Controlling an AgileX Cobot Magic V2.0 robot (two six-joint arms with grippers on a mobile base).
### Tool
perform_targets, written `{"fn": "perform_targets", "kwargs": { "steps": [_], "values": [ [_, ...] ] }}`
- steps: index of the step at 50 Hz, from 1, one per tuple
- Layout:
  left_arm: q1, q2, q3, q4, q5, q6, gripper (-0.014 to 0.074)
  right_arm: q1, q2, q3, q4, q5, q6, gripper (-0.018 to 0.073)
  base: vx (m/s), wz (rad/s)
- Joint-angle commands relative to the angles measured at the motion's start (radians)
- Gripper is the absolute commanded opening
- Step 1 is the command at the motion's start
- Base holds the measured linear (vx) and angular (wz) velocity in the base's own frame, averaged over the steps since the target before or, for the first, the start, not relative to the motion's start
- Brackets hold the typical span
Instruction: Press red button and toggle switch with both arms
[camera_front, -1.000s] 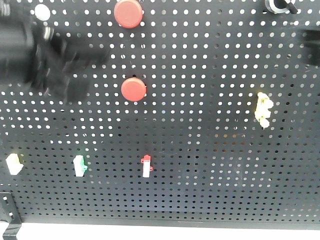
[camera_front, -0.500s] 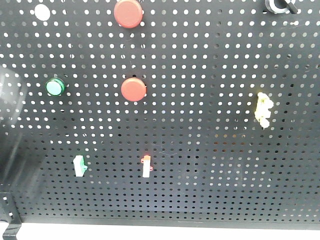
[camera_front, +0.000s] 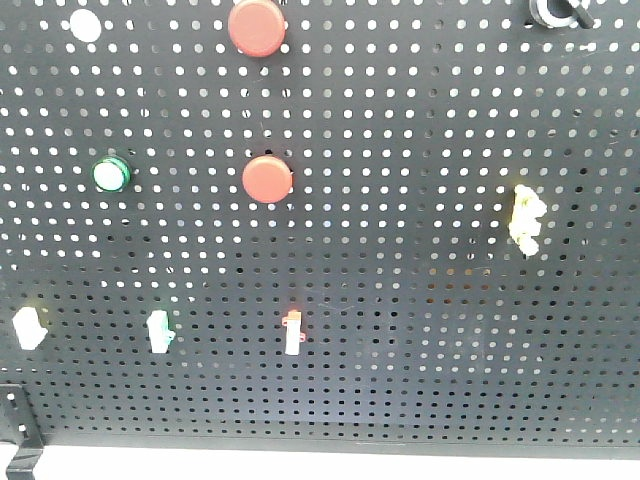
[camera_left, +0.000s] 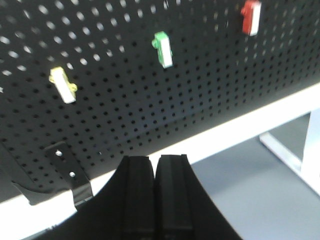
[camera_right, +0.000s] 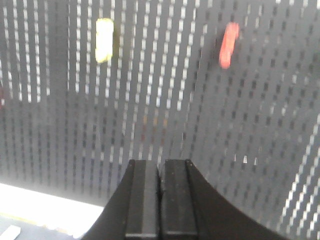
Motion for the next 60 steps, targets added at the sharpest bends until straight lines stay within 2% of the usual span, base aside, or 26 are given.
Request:
{"fn": "perform_targets", "kwargs": {
  "steps": [1, 31, 33, 37, 45, 49, 55, 60],
  "values": [
    [-0.001, -0.033, -0.020, -0.003, -0.050, -0.010, 0.0001, -0.005, 0.014, -0.005, -0.004, -0.054, -0.004, -0.0003, 0.00, 0.00],
    [-0.001, -0.045, -0.002, -0.001, -0.033, -0.009, 0.0001, -0.005, 0.014, 0.003, -0.004, -0.036, -0.004, -0.0003, 0.00, 0.00],
    [0.010, -0.051, 0.008, 0.003, -0.047, 0.012, 0.0001, -0.005, 0.014, 0.003, -0.004, -0.035, -0.004, -0.0003, 0.00, 0.00],
    [0.073, -0.079, 0.039, -0.020, -0.091, 0.053, 0.0001, -0.005, 0.014, 0.003, -0.004, -0.035, -0.004, -0.0003, 0.00, 0.00],
    [0.229, -0.173, 0.176, -0.114, -0.264, 0.070, 0.0001, -0.005, 0.014, 0.003, -0.004, -0.036, -0.004, -0.0003, 0.00, 0.00],
    [0.294, -0.236, 0.275, -0.175, -0.306, 0.072, 0.0001, -0.005, 0.014, 0.003, -0.004, -0.035, -0.004, -0.0003, 0.00, 0.00],
    [0.357, -0.327, 0.455, -0.267, -0.387, 0.072, 0.0001, -0.005, 0.014, 0.003, -0.004, -0.035, -0.004, -0.0003, 0.00, 0.00],
    [0.367, -0.389, 0.583, -0.299, -0.501, 0.060, 0.0001, -0.005, 0.014, 0.003, -0.004, -0.035, -0.004, -0.0003, 0.00, 0.00]
  ]
}}
